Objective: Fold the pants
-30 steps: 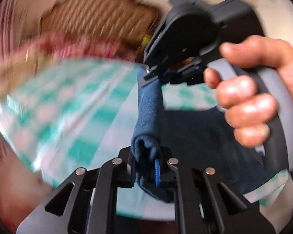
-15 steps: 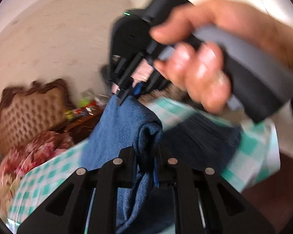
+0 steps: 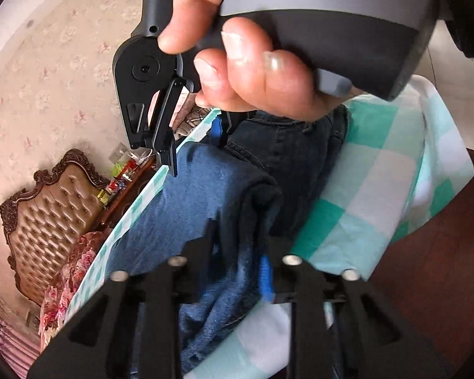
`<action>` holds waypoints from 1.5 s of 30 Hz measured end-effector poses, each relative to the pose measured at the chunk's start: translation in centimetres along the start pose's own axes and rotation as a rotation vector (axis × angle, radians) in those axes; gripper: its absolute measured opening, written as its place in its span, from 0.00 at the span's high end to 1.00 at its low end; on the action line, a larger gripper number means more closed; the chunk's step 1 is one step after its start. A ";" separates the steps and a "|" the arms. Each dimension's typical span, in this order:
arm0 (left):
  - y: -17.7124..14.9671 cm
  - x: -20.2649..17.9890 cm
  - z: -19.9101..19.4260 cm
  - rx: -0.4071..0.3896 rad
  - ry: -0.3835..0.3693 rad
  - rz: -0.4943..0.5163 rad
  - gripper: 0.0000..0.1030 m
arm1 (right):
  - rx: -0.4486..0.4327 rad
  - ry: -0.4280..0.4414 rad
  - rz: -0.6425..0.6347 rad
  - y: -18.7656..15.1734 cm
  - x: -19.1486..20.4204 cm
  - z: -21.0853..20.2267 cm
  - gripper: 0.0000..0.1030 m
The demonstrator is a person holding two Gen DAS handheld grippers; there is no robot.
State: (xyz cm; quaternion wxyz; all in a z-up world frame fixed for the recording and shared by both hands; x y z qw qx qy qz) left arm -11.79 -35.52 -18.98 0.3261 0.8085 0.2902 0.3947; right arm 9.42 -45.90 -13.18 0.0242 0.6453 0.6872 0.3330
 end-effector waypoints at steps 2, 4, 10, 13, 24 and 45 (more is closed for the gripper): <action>0.4 0.1 -0.2 -0.019 0.030 0.015 0.88 | 0.019 -0.030 -0.026 0.8 0.7 0.1 0.86; 1.2 0.6 -0.4 -0.040 0.069 0.024 0.89 | 0.006 -0.018 -0.071 1.6 1.2 -0.8 0.90; 5.4 1.4 -1.4 -0.138 0.157 0.054 0.89 | -0.076 -0.038 -0.179 4.4 3.2 -5.6 0.91; 7.2 0.1 -1.5 -0.201 0.166 0.098 0.89 | -0.112 -0.048 -0.184 4.7 2.2 -8.3 0.92; 6.1 -6.9 4.0 -0.106 0.036 0.270 0.89 | -0.066 -0.069 -0.038 0.3 -7.4 -5.5 0.92; 9.2 8.4 2.9 -0.034 -0.340 -0.286 0.48 | -0.248 -0.391 0.022 -2.6 -8.6 -9.8 0.59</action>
Point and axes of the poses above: each gripper's, at about its wrist camera, not at the fingertips, and z roughly the way its jaws point, x to its left, y to its top, the point moved 1 cm from there along z, roughly the way its jaws point, and after that the axes turned 14 degrees about -z, right-handed, at the moved point
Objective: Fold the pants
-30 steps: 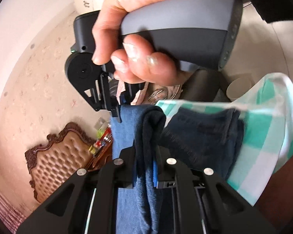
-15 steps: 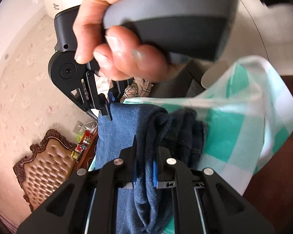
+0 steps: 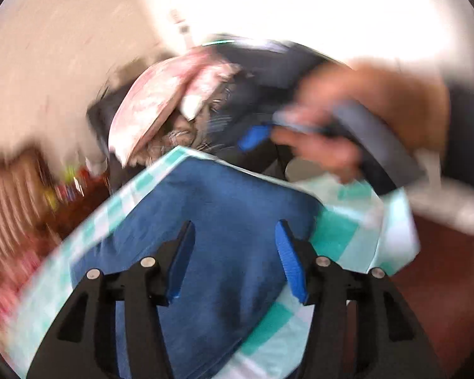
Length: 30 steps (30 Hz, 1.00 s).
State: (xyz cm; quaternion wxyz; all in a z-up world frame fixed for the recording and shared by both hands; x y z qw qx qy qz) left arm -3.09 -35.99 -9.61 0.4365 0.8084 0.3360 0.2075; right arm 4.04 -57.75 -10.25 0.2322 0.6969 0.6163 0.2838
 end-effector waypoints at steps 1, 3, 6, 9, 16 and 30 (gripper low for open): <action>1.1 2.3 -0.5 -0.009 -0.030 -0.093 0.48 | -0.007 -0.083 -0.028 -0.3 0.8 -1.2 0.59; 3.9 6.6 0.7 0.002 -0.061 -0.254 0.52 | -0.035 -0.181 -0.075 -1.1 3.1 -3.0 0.58; 7.4 9.0 4.8 0.068 -0.111 -0.329 0.77 | -0.044 -0.202 -0.112 -2.9 7.1 -3.4 0.55; 9.7 10.0 12.2 0.212 -0.226 -0.335 0.82 | -0.014 -0.248 -0.104 -4.7 8.9 -1.9 0.55; 7.0 4.7 19.2 0.388 -0.191 -0.237 0.80 | 0.084 -0.295 -0.073 -6.8 8.1 1.0 0.55; 3.9 8.7 14.9 0.351 -0.113 -0.405 0.61 | 0.095 -0.296 -0.048 -6.9 7.8 1.5 0.50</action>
Point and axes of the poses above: each gripper's, at about its wrist camera, not at the fingertips, and z roughly the way its jaws point, x to its left, y to its top, the point moved 1 cm from there along z, roughly the way its jaws point, and after that the axes turned 14 degrees about -z, right-handed, at the moved point
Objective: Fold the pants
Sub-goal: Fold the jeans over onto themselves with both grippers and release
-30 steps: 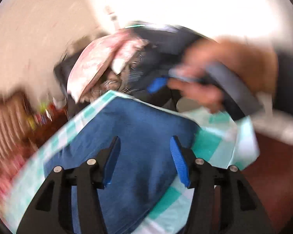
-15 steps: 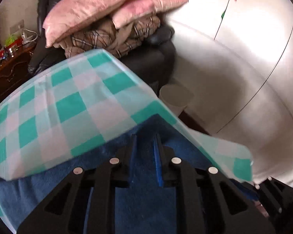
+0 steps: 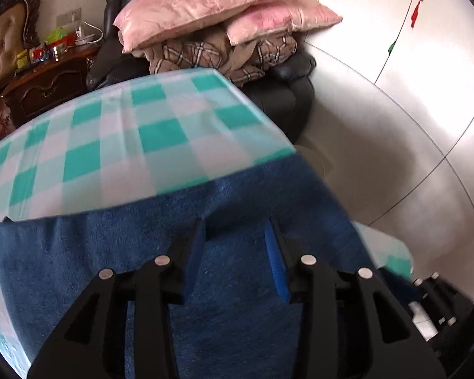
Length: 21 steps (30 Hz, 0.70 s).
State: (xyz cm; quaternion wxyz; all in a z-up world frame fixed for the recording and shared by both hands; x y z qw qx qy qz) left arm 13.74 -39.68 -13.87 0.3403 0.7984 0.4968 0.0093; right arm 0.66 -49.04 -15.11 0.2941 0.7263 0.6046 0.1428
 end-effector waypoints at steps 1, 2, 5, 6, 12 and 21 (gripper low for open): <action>-0.1 0.0 -0.1 -0.003 0.003 0.009 0.61 | 0.001 -0.002 -0.001 0.0 0.1 -0.1 0.50; 0.0 -0.1 -0.2 0.000 0.009 0.009 0.61 | 0.001 -0.001 0.000 0.0 0.1 -0.1 0.50; -0.2 0.1 -1.8 -0.028 0.036 -0.002 0.61 | 0.001 -0.001 0.003 0.0 0.2 -0.1 0.50; -0.5 0.2 -2.7 -0.046 0.045 -0.001 0.60 | 0.001 -0.003 0.002 -0.1 0.2 -0.2 0.50; -5.3 2.1 -4.0 0.051 0.125 -0.043 0.51 | 0.001 -0.010 0.002 -0.2 0.4 -0.3 0.49; -10.6 3.3 -7.8 0.025 0.192 -0.012 0.46 | 0.009 -0.012 0.022 -0.2 0.1 -0.2 0.43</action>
Point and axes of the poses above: each gripper's, at about its wrist camera, not at the fingertips, and z roughly the way its jaws point, x to its left, y to its top, the point moved 1 cm from there along z, roughly the way its jaws point, and after that the axes turned 14 degrees about -z, right-handed, at the moved point
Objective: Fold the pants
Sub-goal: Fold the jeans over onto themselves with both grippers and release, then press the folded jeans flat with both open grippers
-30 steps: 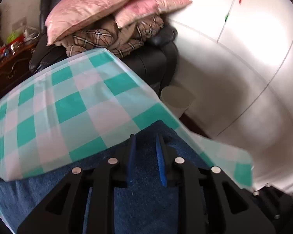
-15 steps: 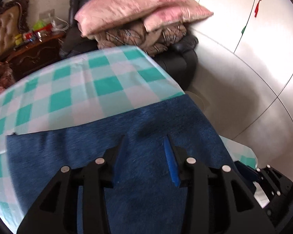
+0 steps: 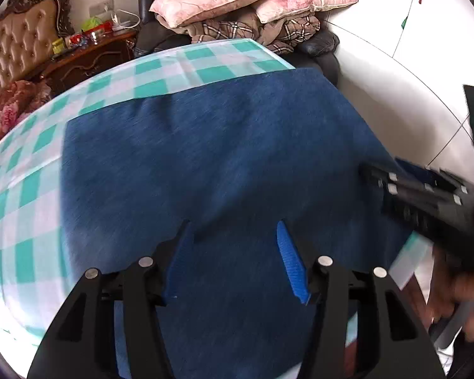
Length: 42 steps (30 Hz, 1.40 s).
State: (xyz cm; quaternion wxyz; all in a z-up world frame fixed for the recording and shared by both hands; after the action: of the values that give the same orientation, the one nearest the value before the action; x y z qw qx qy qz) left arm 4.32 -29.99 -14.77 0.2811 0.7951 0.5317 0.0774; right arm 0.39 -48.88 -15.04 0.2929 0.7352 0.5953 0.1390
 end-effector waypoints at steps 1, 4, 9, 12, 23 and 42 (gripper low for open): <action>-0.6 0.5 -0.2 0.005 0.009 -0.004 0.46 | -0.001 -0.008 -0.004 0.0 0.1 0.0 0.43; -2.0 1.7 -1.1 0.002 0.012 -0.022 0.41 | -0.001 -0.016 -0.007 0.0 0.3 -0.1 0.43; -2.9 2.4 -1.6 -0.006 0.005 0.002 0.37 | -0.023 -0.014 0.032 0.2 0.4 -2.0 0.43; -1.4 2.6 -2.7 -0.066 -0.021 -0.017 0.51 | -0.136 0.031 0.000 0.3 1.9 -5.0 0.43; 9.3 2.3 5.2 -0.082 0.061 0.070 0.74 | -0.020 0.042 -0.092 -1.2 5.8 -2.1 0.51; 8.3 6.7 5.7 -0.006 0.081 -0.088 0.57 | -0.013 0.017 -0.107 -1.3 6.2 -1.9 0.50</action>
State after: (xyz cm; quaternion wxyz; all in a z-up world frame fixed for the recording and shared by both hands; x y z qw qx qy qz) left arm 16.20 -28.39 -16.32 0.2650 0.7663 0.5769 0.0985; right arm -0.10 -42.28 -15.25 0.2997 0.6992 0.6353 0.1330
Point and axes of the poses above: each gripper's, at about its wrist camera, not at the fingertips, and z roughly the way its jaws point, x to its left, y to its top, the point moved 1 cm from there along z, roughly the way its jaws point, and after that the axes turned 14 degrees about -z, right-handed, at the moved point
